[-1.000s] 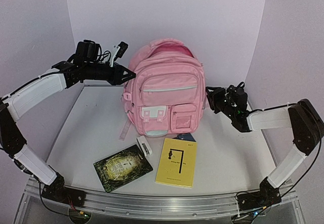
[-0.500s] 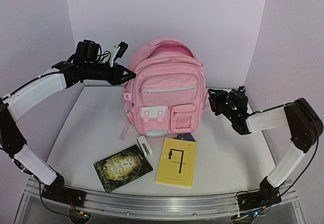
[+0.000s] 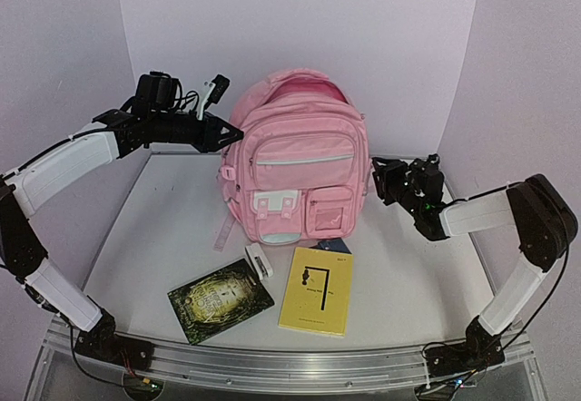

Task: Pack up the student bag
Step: Zip the student bag at the center of the board.

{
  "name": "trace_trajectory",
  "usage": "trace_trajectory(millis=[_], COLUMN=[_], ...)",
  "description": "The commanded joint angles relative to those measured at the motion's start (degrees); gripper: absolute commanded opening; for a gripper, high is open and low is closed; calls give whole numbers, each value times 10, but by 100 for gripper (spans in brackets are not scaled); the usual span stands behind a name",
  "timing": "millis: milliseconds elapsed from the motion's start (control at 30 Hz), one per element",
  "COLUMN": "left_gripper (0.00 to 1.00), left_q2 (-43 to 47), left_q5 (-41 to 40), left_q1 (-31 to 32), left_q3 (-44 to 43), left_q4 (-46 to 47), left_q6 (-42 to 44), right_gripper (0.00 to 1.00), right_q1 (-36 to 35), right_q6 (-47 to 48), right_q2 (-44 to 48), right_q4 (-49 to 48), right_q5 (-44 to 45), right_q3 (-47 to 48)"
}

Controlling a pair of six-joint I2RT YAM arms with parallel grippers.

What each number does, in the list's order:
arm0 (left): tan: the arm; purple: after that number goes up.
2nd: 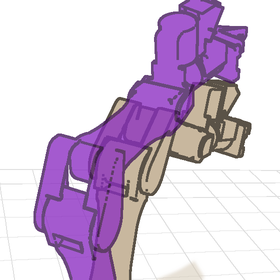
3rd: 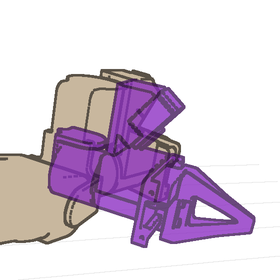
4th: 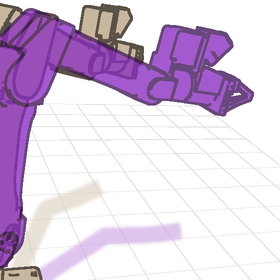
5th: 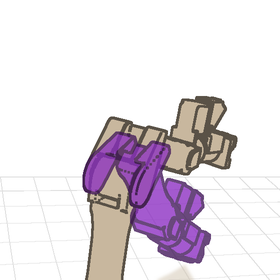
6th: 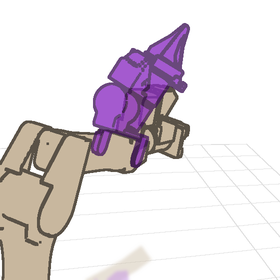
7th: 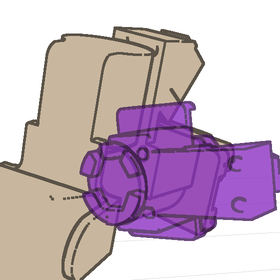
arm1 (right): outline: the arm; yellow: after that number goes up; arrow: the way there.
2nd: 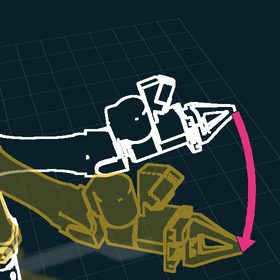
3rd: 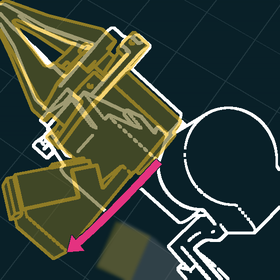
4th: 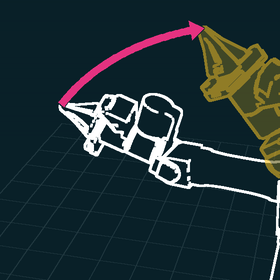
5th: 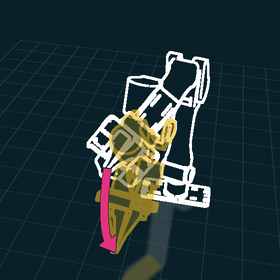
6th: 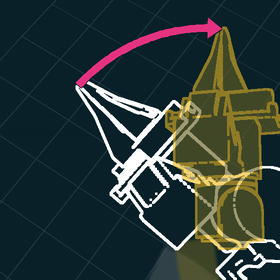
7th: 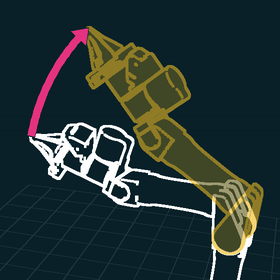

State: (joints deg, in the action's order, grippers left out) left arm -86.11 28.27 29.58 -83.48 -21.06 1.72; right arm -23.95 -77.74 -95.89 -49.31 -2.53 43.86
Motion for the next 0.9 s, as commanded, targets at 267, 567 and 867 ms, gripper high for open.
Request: trace_trajectory(millis=[267,567,867], left_gripper=[29,29,29], left_q2=[2,2,9], left_q5=[0,-1,-6], left_q1=[0,0,0], left_q3=[-6,-7,-4], left_q4=[4,2,-3], left_q6=[12,13,18], right_gripper=[41,21,0], right_q1=[-14,-14,-14], right_q6=[-6,-5,45], right_q2=[-32,-53,-3], right_q4=[-33,-40,-16], right_q5=[-4,-4,37], right_q3=[35,62,62])
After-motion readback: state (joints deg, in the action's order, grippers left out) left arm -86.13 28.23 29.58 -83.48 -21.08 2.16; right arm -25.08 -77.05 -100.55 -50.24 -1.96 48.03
